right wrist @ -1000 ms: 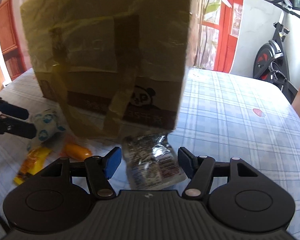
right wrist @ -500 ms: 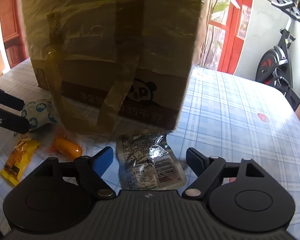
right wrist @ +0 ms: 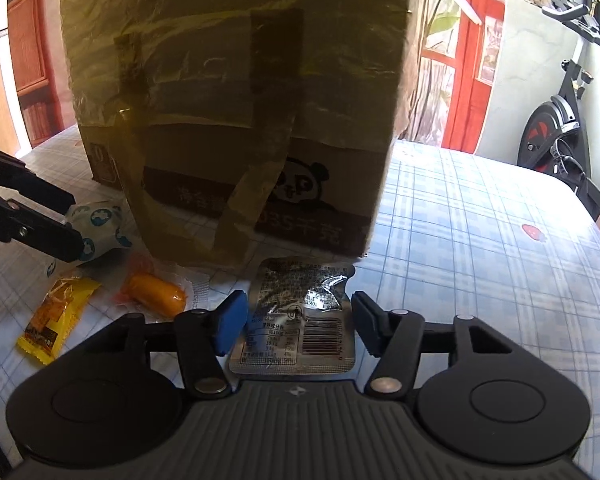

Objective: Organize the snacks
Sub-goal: 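Grasp the blue-dotted candy bag with the left tool while the right tool grasps the silver foil packet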

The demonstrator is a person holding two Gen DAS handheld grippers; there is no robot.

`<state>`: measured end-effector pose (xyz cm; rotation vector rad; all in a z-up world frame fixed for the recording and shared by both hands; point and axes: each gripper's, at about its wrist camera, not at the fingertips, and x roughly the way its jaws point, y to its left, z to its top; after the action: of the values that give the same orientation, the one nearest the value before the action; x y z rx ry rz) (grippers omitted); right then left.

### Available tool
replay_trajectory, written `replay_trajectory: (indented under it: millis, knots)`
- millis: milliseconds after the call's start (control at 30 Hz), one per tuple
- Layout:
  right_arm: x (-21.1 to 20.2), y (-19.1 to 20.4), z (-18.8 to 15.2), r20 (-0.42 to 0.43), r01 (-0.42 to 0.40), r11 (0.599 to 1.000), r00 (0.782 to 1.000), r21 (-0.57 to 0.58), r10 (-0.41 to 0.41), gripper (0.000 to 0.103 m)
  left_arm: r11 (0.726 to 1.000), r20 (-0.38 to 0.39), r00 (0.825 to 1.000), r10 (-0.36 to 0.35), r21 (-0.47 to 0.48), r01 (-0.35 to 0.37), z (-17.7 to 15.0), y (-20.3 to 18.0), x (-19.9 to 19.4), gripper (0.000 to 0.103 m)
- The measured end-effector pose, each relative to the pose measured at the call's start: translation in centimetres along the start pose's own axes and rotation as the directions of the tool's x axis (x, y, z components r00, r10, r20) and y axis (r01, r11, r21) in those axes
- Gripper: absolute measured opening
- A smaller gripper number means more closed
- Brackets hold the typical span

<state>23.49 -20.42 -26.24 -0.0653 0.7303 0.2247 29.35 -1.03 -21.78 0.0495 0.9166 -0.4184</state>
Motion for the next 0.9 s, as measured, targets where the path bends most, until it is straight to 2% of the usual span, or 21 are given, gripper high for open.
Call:
replay_trajectory:
  millis: [200,300,333,433,567,900]
  knots:
    - [-0.3,0.2,0.0,0.010,0.003,1.000,1.000,0.004,-0.003,0.060,1.000,-0.016,1.000,0.005,-0.010,-0.005,-0.8,0.1,0.4,0.086]
    - [-0.3,0.3,-0.1,0.016,0.011,1.000,1.000,0.002,-0.011,0.060,1.000,-0.004,1.000,0.015,-0.013,-0.015,-1.3,0.3,0.1,0.076]
    - [-0.3,0.4,-0.2,0.018,0.014,1.000,1.000,0.000,-0.014,0.060,1.000,0.000,1.000,0.020,-0.013,-0.020,-1.5,0.3,0.1,0.067]
    - [-0.5,0.6,-0.4,0.027,0.026,1.000,0.999,0.000,-0.026,0.058,1.000,0.009,1.000,0.024,-0.013,-0.024,-1.6,0.3,0.0,0.063]
    - [-0.7,0.1,-0.5,0.032,0.035,0.999,0.999,0.041,-0.036,0.049,1.000,0.019,0.999,0.029,-0.002,-0.029,-2.0,0.5,-0.5,0.061]
    - [-0.7,-0.5,-0.4,0.030,0.019,0.998,0.999,0.059,-0.021,0.051,0.996,0.072,0.996,0.042,-0.080,-0.037,-2.5,1.0,-2.4,0.059]
